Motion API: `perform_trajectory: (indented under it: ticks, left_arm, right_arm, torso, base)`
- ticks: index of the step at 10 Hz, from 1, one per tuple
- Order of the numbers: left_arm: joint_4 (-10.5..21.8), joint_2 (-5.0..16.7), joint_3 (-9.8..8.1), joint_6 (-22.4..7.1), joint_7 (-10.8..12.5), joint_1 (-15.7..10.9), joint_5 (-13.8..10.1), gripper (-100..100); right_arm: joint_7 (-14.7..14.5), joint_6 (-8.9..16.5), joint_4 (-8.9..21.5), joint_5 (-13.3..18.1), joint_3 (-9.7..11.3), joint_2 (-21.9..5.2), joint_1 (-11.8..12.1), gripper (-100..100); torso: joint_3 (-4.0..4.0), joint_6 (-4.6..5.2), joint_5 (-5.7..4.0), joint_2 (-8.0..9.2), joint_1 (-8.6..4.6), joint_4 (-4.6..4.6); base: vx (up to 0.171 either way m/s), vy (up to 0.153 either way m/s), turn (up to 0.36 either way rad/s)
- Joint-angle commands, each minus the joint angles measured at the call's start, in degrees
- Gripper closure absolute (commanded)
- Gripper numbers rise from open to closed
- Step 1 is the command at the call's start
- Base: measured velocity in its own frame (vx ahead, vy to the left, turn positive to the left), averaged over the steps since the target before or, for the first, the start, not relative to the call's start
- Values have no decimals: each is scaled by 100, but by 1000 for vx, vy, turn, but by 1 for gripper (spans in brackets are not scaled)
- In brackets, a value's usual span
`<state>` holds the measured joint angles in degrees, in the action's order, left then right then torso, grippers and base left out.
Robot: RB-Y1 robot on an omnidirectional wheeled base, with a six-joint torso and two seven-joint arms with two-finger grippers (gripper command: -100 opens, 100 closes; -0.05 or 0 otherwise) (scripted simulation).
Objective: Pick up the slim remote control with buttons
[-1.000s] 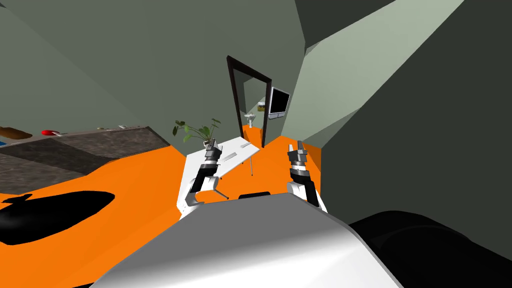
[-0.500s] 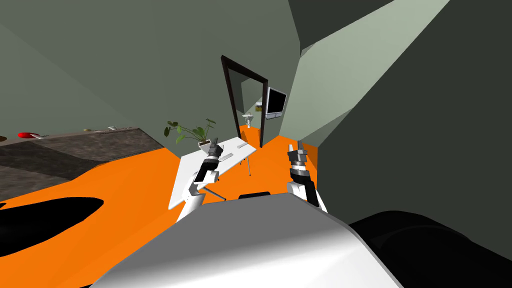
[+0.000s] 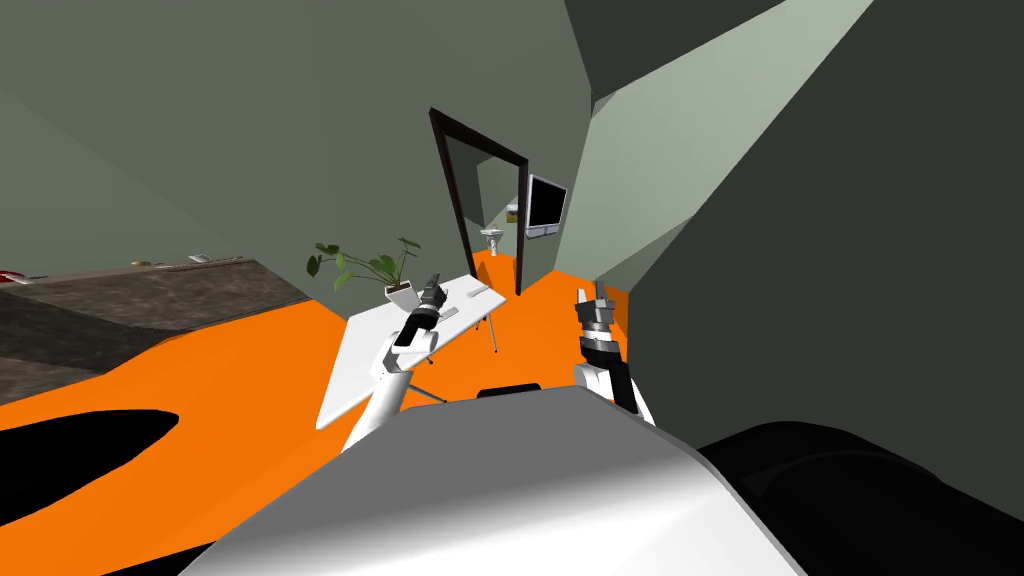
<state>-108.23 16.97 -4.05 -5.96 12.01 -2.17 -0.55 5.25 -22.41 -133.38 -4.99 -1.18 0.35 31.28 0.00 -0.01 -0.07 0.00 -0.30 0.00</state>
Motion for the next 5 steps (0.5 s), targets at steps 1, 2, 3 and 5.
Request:
perform_trajectory:
  ticks: [1, 2, 3, 5]
  left_arm:
    - [285, 77, -37, -286, 27, -286, -28, -100]
    - [285, 77, -37, -295, 27, -352, -28, -100]
    - [502, 189, -90, -573, 50, -568, -66, -100]
    - [835, 298, -144, -839, 72, -904, -105, -100]
  right_arm:
    - [0, 0, 0, 0, 0, 0, 0, 0]
    - [0, 0, 0, 0, 0, 0, 0, 0]
    - [0, 0, 0, 0, -1, -1, 0, 0]
    - [0, 0, 0, 0, 0, 0, 0, 0]
  torso:
    - [0, 0, 0, 0, 0, 0]
    - [1, -1, 0, 2, 4, 0]
    - [1, -1, 3, 2, 17, 1]
    - [-2, -1, 2, -4, 9, -1]
  base:
    - [-4, -74, -25]
    - [-4, -27, 7]
    - [7, -55, -64]
    - [14, -67, -51]
